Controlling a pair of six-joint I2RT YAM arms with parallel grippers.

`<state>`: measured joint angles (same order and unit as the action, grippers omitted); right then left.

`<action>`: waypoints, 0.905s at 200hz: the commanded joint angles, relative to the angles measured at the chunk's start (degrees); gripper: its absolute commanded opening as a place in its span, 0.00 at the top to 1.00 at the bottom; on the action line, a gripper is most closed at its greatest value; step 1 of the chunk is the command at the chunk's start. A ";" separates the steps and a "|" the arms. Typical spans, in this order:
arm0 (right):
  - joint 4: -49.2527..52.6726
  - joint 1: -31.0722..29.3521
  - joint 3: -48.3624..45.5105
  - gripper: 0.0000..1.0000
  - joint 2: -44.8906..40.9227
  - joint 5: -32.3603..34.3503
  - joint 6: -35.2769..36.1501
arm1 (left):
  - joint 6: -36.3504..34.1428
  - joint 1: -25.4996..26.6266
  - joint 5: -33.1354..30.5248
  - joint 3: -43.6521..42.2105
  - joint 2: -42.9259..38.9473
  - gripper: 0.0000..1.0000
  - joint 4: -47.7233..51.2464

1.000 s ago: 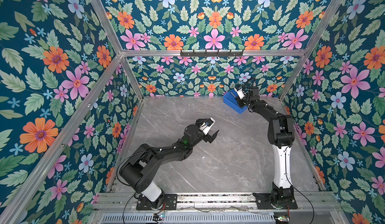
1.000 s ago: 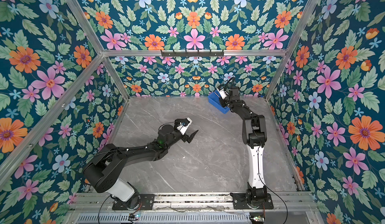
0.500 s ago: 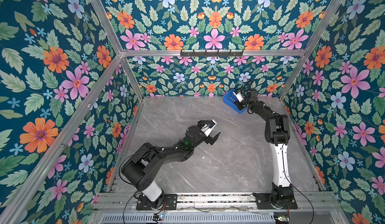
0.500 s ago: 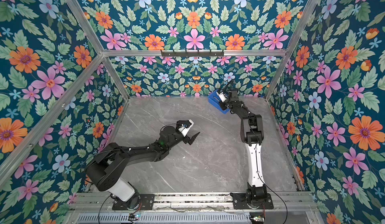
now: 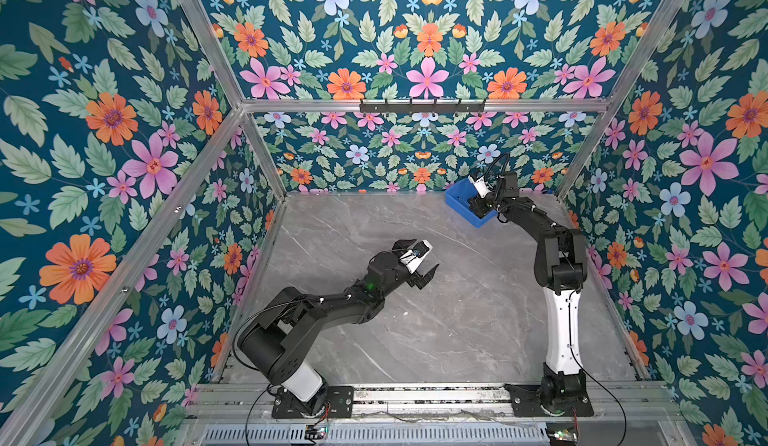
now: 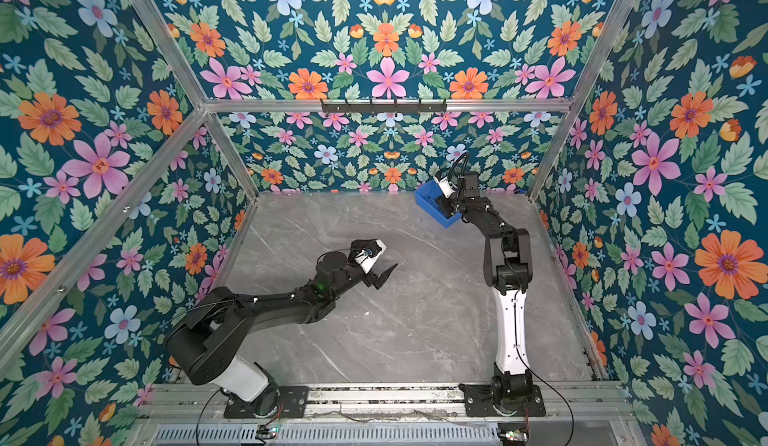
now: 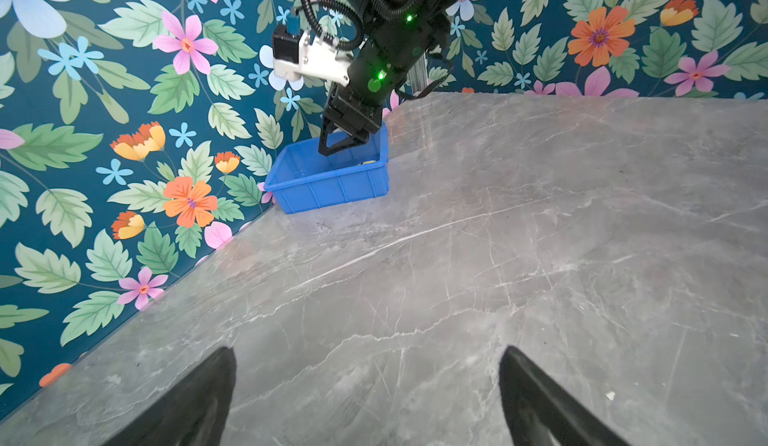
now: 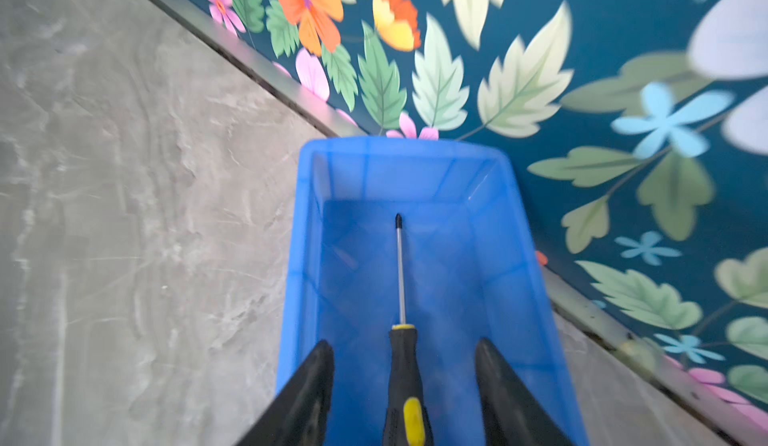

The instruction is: Put the screwdriver in the bin

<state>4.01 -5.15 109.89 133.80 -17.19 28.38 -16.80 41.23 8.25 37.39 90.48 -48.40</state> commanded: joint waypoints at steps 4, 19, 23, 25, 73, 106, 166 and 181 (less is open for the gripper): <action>-6.18 -0.05 -6.05 0.33 -5.79 -0.14 -3.07 | -1.05 -0.86 -1.69 -1.12 -1.80 0.00 -1.62; -10.02 0.04 -12.14 0.25 -10.38 0.53 -5.27 | -0.79 -1.86 -2.38 -2.42 -3.49 0.00 -1.65; -10.87 -0.01 -13.31 0.23 -11.40 0.69 -5.62 | -0.66 -2.19 -2.51 -2.84 -4.05 0.00 -1.65; -11.65 0.04 -14.74 0.21 -12.40 0.67 -6.08 | -0.62 -2.38 -2.62 -3.06 -4.27 0.00 -1.68; -20.98 0.16 -36.02 0.10 -28.49 1.14 -10.10 | 2.47 -10.01 -3.42 -9.66 -11.56 0.00 -1.56; -24.52 0.45 -51.28 0.01 -42.23 2.24 -14.08 | 5.22 -17.83 -3.32 -14.17 -16.08 0.00 -1.55; -25.19 5.08 -72.43 0.01 -58.85 6.44 -20.37 | 5.28 -26.61 -9.61 -19.80 -20.08 0.00 -0.26; -24.38 6.21 -75.65 0.01 -61.61 7.27 -20.17 | 5.55 -28.10 -11.85 -21.73 -19.70 0.00 -2.93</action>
<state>-19.31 -0.10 38.02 75.72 -11.99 10.13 -11.99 14.98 0.86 17.74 70.59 -48.07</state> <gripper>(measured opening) 0.993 0.998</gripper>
